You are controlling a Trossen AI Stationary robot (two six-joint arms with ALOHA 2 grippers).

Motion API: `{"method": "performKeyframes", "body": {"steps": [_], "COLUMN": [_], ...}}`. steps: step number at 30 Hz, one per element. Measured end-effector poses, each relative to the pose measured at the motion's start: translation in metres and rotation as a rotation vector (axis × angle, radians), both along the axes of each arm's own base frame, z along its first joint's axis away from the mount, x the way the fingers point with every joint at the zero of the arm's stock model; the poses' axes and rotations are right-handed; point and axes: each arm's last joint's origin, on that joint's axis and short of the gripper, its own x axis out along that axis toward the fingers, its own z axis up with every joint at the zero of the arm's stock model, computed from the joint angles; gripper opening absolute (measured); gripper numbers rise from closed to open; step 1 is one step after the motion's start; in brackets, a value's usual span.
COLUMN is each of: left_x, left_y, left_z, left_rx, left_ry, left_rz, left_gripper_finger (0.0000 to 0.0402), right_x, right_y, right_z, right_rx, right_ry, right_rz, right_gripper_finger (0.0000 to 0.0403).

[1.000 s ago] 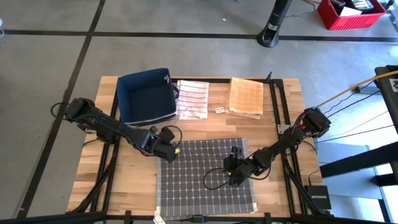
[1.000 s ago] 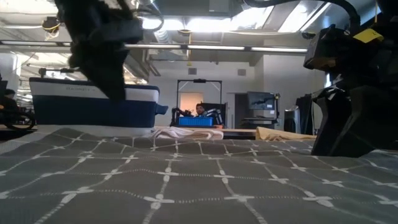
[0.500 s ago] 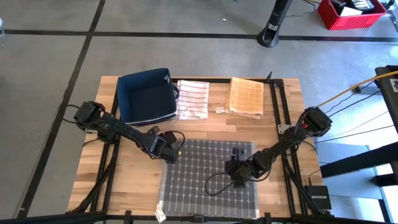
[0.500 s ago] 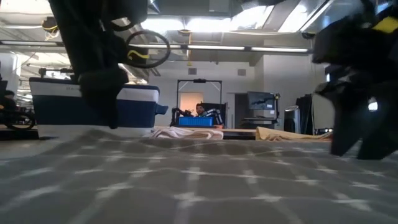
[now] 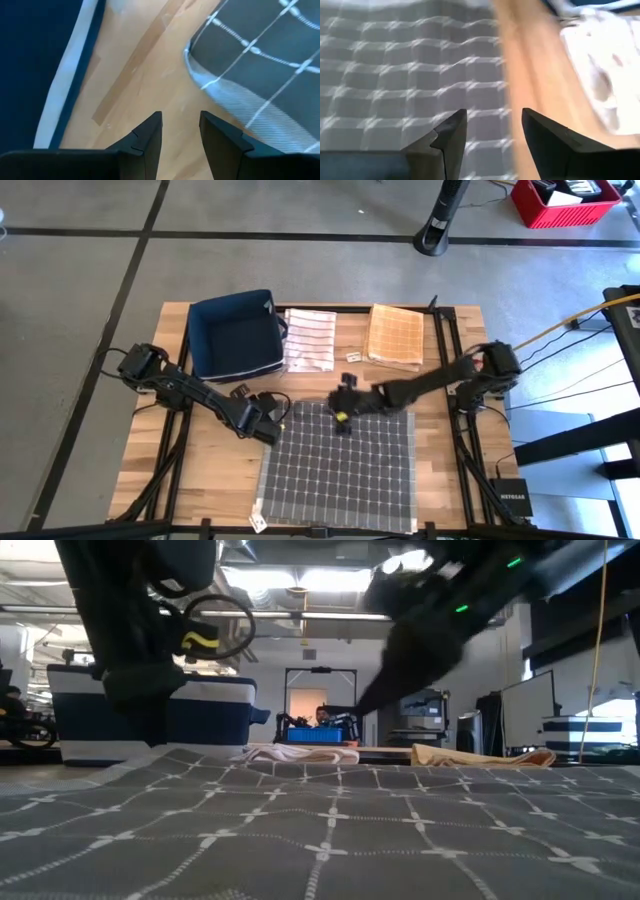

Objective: Fold towel
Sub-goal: Fold the gray towel

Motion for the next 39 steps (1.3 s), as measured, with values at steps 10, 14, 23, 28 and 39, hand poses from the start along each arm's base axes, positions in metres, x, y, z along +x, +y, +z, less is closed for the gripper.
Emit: {"method": "performKeyframes", "body": {"steps": [10,14,23,28,39], "left_x": [-0.003,-0.002,0.000,0.001,0.000], "left_y": [0.000,0.000,-0.001,-0.001,-0.002], "left_z": [-0.004,-0.004,-0.004,-0.004,0.036], "left_rx": [0.001,0.001,-0.003,-0.005,-0.014], "left_ry": [0.001,0.001,-0.016,-0.022,-0.080], "left_rz": [0.002,0.000,-0.016,-0.023,-0.013], "left_gripper_finger": [0.0125,0.0125,0.0125,0.0125,0.0125], "right_x": [0.022,0.029,0.042,0.044,0.026], "right_y": [-0.056,-0.063,-0.060,-0.060,-0.003], "right_z": [-0.046,-0.054,-0.071,-0.070,-0.027], "right_rx": [0.189,0.306,0.392,0.385,0.090], "right_ry": [0.059,0.020,-0.052,-0.085,-0.071], "right_rz": [0.025,0.080,0.082,0.098,0.276], "right_gripper_finger": [0.0193,0.0193,0.0190,0.0113,0.0006]}}
